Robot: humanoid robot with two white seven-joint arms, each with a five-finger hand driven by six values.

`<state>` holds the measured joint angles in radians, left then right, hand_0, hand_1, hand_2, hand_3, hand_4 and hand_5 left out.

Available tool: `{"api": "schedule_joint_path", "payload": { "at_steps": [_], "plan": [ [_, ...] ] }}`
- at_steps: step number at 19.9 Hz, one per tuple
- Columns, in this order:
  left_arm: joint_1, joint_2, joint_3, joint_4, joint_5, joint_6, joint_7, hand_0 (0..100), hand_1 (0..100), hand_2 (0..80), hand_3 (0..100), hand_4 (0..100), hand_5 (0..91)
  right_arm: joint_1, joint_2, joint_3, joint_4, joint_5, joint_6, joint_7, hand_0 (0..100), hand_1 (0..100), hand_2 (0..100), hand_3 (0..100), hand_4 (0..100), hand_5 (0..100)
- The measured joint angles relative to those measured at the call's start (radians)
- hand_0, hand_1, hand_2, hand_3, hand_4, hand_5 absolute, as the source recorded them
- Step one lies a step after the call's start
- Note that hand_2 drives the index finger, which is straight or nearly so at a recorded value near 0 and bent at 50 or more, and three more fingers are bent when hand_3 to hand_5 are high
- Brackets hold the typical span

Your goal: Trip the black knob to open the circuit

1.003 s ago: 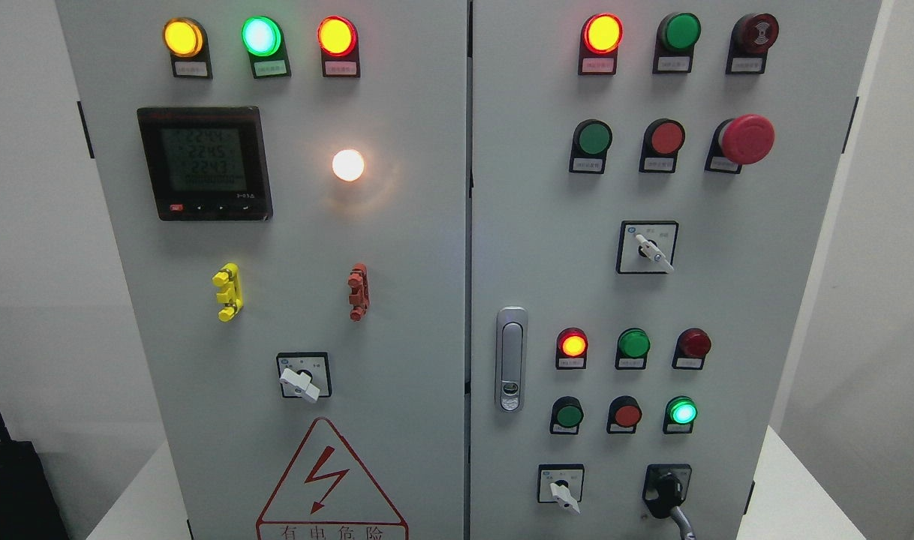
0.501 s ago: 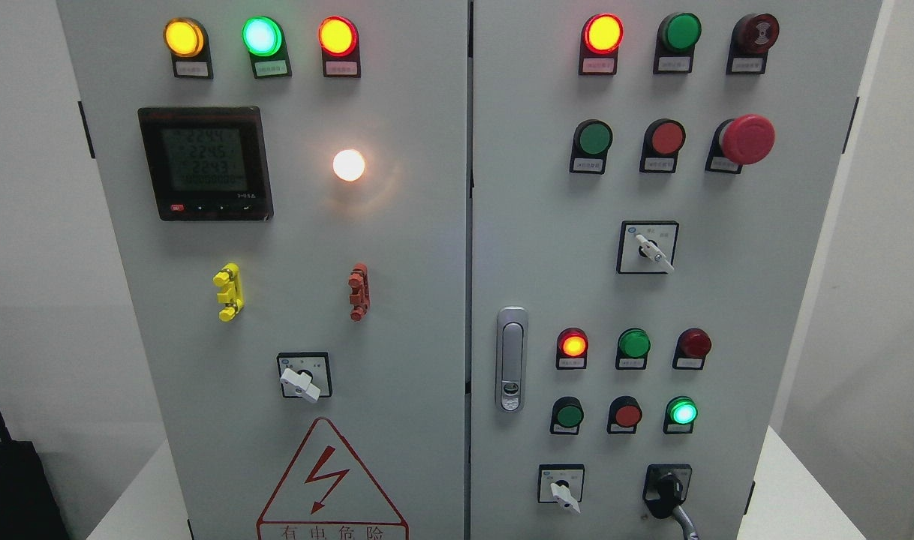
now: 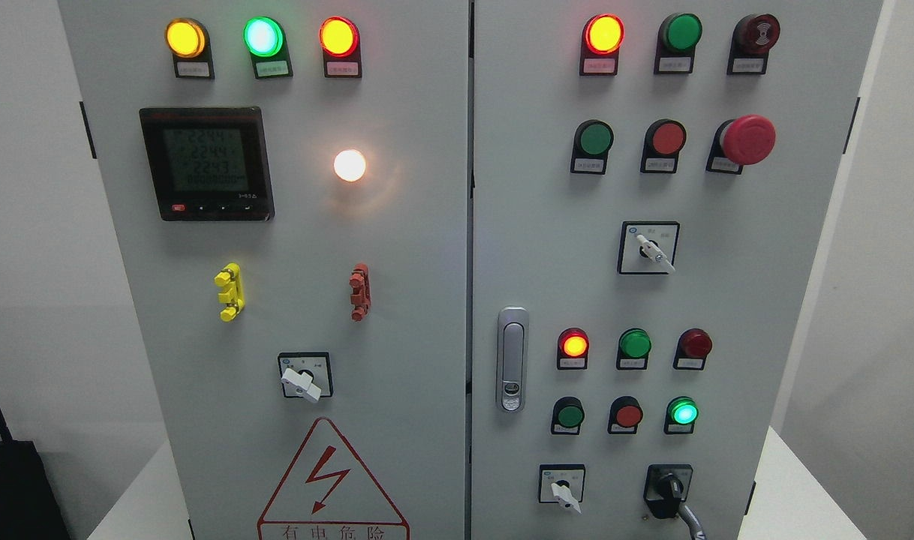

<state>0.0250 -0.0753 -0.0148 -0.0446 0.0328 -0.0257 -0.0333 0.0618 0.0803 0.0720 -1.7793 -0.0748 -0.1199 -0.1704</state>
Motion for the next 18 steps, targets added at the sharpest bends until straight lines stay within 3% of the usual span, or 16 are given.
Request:
{"api": "schedule_joint_path", "payload": {
  "at_steps": [18],
  "plan": [
    [0.0,0.0,0.0,0.0,0.0,0.0,0.0,12,39,0.0,0,0,0.0,0.017,-0.02,-0.039,-0.012,-0.013,0.004,0.008,0,0,9,100,100,100]
  ]
}}
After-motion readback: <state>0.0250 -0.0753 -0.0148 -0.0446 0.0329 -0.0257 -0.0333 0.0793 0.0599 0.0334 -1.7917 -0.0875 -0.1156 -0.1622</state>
